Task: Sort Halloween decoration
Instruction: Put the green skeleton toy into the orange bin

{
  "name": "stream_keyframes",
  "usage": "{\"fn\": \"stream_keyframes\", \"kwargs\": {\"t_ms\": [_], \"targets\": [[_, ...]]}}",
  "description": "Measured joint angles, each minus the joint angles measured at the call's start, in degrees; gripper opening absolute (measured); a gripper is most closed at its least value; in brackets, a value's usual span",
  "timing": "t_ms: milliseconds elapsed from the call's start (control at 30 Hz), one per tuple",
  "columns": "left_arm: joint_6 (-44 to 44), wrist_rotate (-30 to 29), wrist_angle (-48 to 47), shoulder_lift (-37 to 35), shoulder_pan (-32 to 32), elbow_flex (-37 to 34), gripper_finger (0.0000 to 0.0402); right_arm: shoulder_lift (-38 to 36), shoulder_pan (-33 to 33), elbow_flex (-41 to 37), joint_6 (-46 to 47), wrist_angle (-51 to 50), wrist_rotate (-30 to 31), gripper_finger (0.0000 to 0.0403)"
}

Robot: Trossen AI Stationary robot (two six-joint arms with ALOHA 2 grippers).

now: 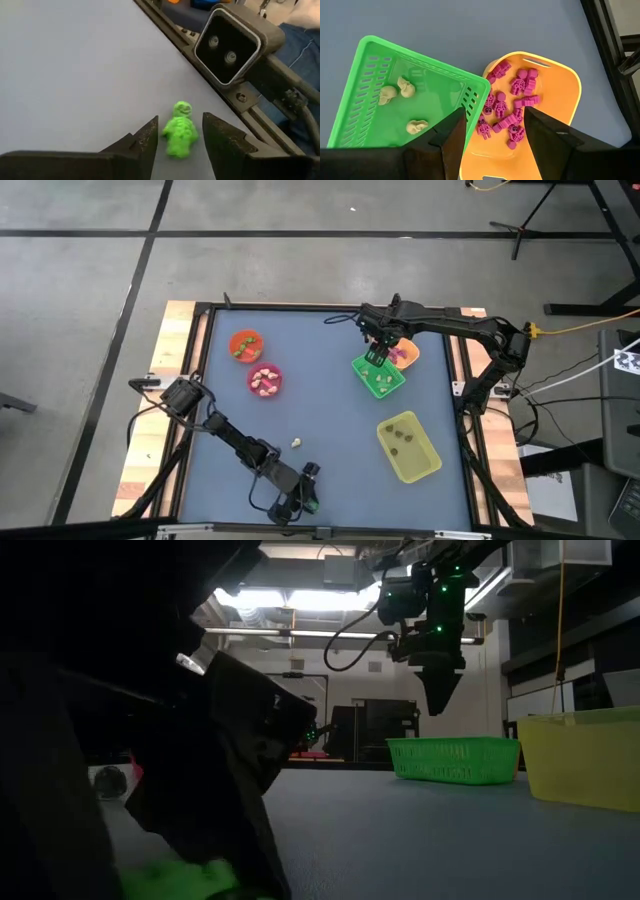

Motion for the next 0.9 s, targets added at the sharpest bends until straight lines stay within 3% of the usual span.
{"fn": "stream_keyframes", "kwargs": {"t_ms": [900], "targets": [[-1.7,-1.6,-2.1,-0.1,-0.7,0.0,0.0052,0.0,0.0,0.0,0.0,0.3,0.0,0.0198]]}}
